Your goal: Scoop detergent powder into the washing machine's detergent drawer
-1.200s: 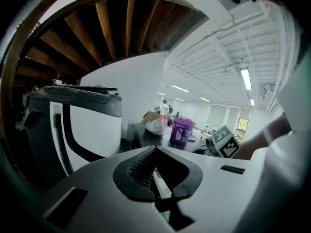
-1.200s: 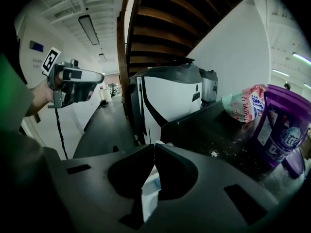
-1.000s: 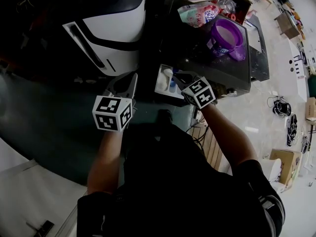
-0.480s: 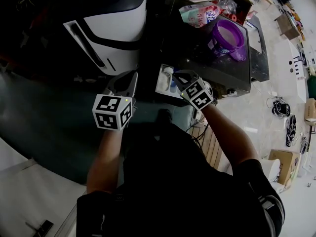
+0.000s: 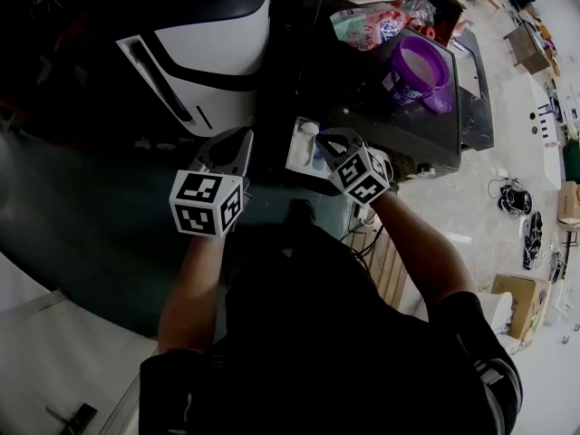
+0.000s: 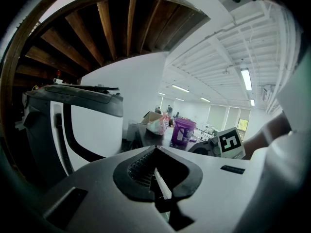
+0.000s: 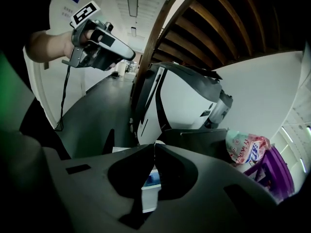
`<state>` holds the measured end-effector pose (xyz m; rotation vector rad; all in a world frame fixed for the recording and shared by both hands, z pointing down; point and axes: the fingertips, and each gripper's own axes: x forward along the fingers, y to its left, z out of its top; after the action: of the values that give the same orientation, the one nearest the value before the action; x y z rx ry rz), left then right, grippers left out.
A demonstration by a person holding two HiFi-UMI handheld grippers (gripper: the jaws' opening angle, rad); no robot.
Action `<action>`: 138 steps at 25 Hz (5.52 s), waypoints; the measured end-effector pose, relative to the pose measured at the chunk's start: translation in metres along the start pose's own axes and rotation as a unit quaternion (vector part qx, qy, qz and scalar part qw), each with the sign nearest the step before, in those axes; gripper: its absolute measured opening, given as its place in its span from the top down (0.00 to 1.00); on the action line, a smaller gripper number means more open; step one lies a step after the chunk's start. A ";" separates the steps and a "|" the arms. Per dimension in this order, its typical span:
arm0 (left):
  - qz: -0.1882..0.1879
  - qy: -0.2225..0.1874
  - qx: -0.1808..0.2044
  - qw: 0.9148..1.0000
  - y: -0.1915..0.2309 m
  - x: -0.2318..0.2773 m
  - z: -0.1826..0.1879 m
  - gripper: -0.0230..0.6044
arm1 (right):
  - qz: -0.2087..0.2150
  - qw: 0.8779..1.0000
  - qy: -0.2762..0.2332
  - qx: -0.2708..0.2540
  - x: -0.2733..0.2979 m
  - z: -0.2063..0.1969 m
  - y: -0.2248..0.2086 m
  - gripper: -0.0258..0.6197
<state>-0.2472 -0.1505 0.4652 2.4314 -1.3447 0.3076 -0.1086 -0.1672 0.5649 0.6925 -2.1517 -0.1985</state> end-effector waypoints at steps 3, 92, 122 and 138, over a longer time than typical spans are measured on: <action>0.001 0.000 0.000 1.000 0.001 0.000 0.000 0.95 | -0.003 1.000 0.003 -0.011 0.000 0.000 0.001 0.93; -0.005 0.002 -0.008 1.000 0.004 -0.005 -0.003 0.95 | 0.044 0.981 -0.007 0.188 -0.001 -0.012 -0.010 0.93; 0.028 -0.008 0.017 0.999 -0.172 0.122 0.073 0.95 | 0.200 0.746 -0.343 0.534 -0.210 -0.094 -0.189 0.93; 0.019 -0.064 0.055 0.996 -0.227 0.138 0.137 0.95 | 0.172 0.667 -0.425 0.587 -0.294 -0.121 -0.244 0.93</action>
<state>0.0212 -0.2005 0.3445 2.5574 -1.4649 0.2434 0.2280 -0.1993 0.3499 0.9324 -3.1430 1.5111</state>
